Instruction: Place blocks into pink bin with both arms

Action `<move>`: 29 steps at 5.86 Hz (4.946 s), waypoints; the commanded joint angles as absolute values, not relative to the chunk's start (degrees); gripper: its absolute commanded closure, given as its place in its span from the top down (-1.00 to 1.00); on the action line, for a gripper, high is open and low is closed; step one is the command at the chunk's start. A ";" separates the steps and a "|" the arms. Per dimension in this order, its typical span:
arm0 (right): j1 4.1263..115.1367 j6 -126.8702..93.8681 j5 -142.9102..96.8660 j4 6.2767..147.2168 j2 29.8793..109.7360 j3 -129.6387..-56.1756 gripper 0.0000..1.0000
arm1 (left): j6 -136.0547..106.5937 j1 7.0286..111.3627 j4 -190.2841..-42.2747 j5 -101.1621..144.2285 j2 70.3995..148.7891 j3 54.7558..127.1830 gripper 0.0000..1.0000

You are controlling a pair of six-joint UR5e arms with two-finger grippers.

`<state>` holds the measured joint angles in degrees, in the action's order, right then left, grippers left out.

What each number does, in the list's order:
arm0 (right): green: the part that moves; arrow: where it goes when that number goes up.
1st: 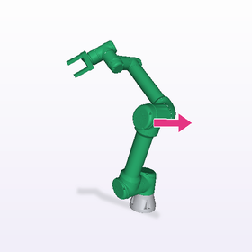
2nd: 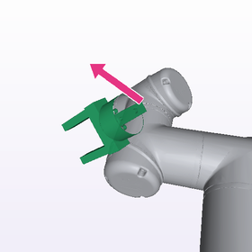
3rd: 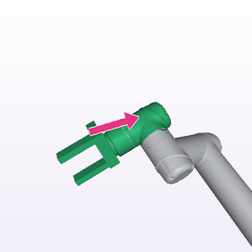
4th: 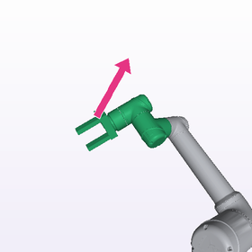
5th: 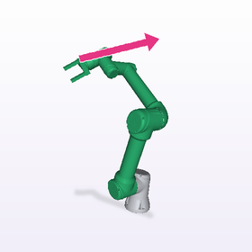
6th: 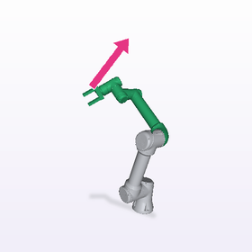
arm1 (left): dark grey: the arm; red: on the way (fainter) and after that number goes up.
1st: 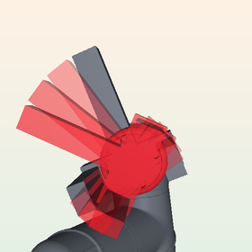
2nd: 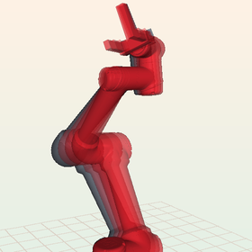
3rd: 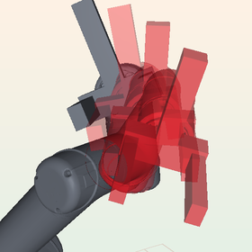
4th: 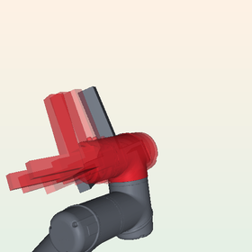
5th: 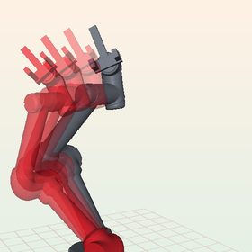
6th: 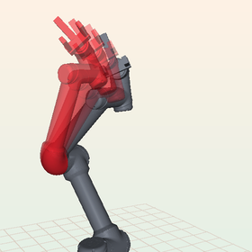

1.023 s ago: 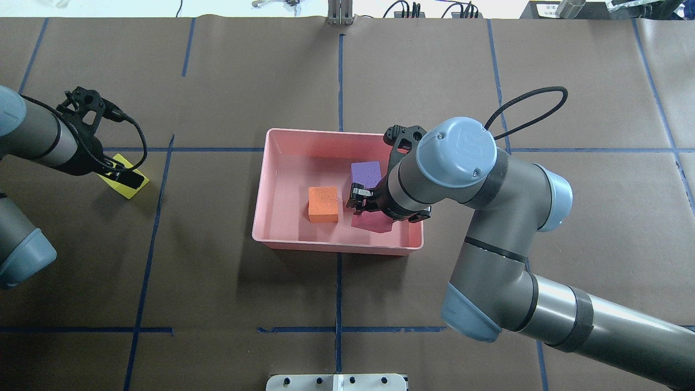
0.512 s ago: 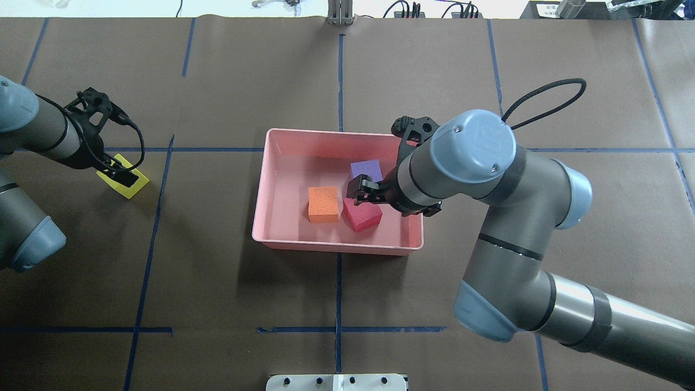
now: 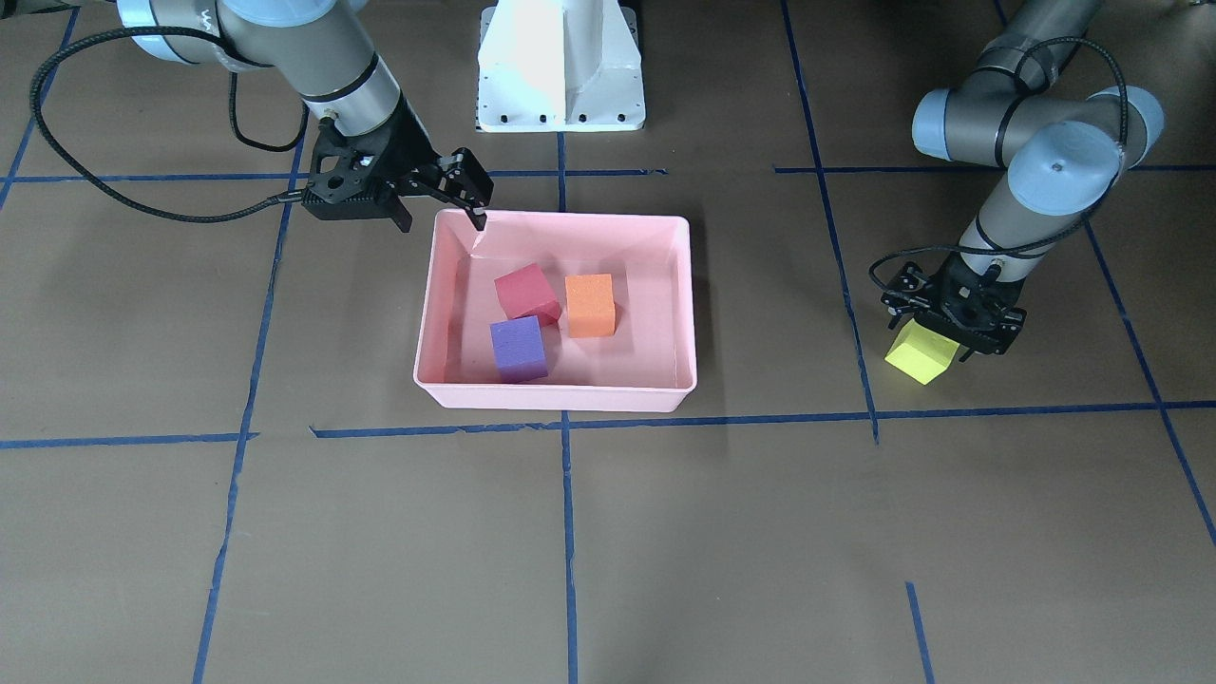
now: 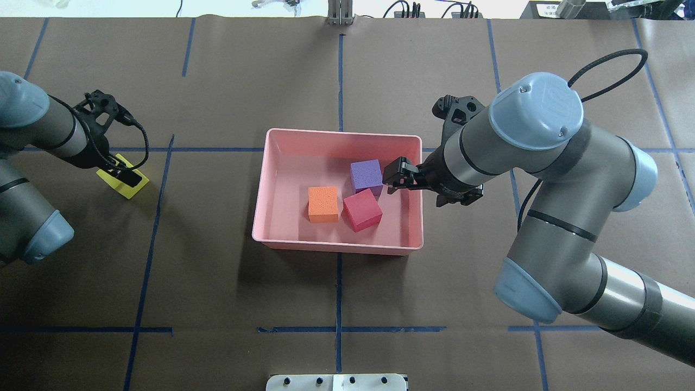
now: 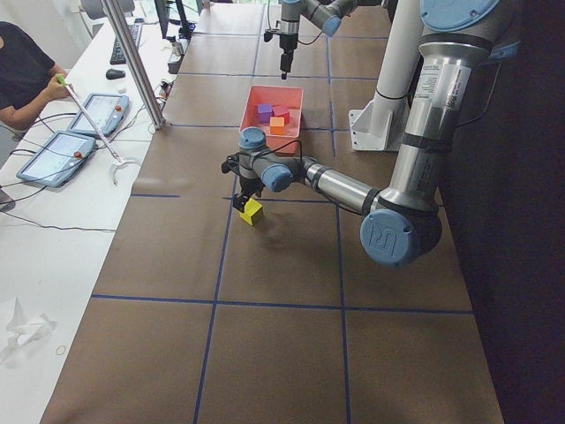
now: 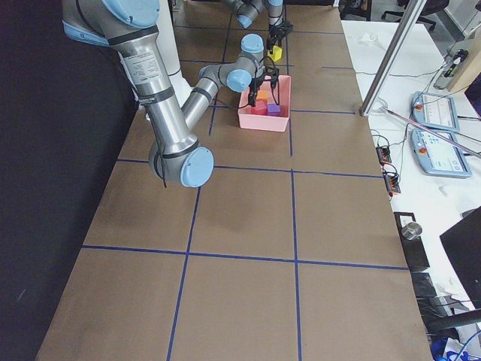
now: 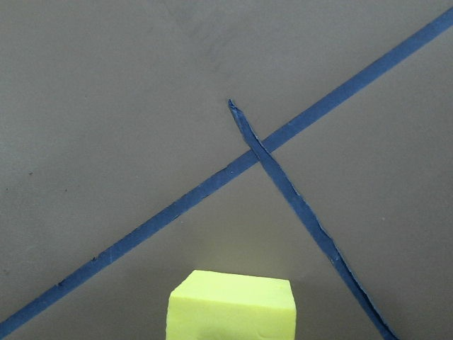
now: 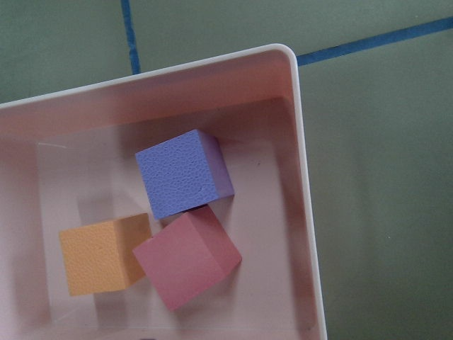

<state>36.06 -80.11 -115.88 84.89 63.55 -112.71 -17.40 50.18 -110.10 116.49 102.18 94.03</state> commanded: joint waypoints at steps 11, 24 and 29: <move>55.99 -44.82 -127.53 84.82 92.63 -122.34 1.00 | -70.61 40.14 -109.34 124.24 118.72 106.44 -0.80; 63.86 -30.95 -127.79 84.55 97.26 -120.59 1.00 | -65.09 41.87 -109.16 120.25 102.98 121.98 0.99; 83.47 -0.21 -132.98 85.16 102.21 -106.37 1.00 | -1.56 78.30 -92.99 132.98 77.18 117.53 0.99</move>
<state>80.14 -4.71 -132.77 85.04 101.77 -109.17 -15.01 69.80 -100.36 132.47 79.11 119.35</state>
